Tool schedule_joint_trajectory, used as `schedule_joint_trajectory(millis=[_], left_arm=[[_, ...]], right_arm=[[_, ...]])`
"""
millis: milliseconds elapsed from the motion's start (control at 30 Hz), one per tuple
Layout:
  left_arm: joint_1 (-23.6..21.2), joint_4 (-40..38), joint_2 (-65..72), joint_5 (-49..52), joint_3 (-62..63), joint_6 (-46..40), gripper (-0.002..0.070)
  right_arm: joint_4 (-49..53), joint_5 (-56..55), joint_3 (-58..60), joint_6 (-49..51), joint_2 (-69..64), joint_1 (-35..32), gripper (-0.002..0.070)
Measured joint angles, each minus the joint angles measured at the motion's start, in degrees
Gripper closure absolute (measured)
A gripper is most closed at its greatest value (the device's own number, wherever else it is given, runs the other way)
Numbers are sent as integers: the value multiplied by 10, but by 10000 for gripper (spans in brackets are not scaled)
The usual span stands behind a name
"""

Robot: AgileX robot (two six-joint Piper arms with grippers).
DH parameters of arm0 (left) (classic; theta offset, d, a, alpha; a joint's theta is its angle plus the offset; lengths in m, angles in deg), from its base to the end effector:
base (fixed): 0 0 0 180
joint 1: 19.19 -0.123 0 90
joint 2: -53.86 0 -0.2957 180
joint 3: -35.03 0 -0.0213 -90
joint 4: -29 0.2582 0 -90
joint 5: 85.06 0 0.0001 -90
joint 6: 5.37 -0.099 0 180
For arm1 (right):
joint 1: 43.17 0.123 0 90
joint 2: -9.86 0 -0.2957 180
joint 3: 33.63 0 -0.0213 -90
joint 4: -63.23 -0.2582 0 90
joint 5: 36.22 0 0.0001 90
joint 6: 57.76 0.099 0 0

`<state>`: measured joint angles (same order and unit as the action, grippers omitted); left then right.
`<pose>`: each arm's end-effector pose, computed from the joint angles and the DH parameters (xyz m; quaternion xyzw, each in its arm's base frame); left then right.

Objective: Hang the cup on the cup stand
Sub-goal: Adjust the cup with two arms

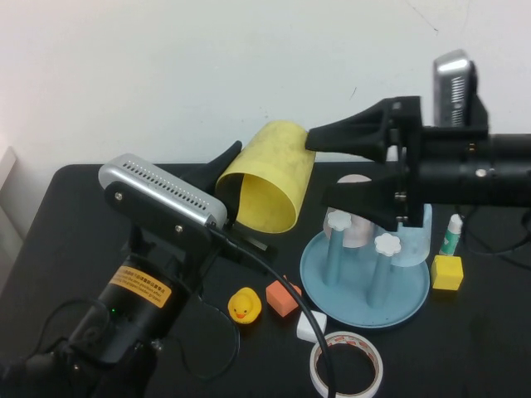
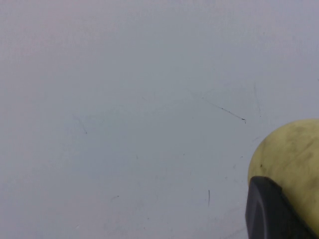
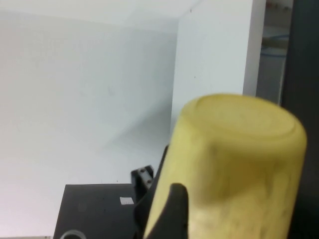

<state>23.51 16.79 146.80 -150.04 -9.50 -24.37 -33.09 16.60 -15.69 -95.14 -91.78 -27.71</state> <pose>0.2321 -0.1884 0.2708 0.2119 0.5582 -0.1444 0.7891 0.3174 0.1692 0.2817 0.0709 0.7785 0.6024 0.1617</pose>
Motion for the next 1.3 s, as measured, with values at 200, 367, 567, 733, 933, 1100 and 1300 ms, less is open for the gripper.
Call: schedule_joint_trajectory(millis=[200,367,567,733,933,1100,1300], left_arm=[[0,-4,1,3,0,0,659],[0,-4,1,4,0,0,660],[0,0,1,4,-1,0,660],[0,1,1,1,-1,0,660],[0,9,1,1,-1,0,660],[0,15,1,1,-1,0,660],[0,17,1,3,-1,0,660]], right_arm=[[-4,-1,-21,9,-35,11,-11],[-6,-1,-24,10,-37,11,-11],[-7,-4,-42,14,-38,26,-11],[-7,-26,-63,14,-39,44,-11],[-7,-38,-65,15,-39,46,-11],[-7,-40,-65,16,-42,55,-11],[-9,-40,-67,23,-53,64,-8]])
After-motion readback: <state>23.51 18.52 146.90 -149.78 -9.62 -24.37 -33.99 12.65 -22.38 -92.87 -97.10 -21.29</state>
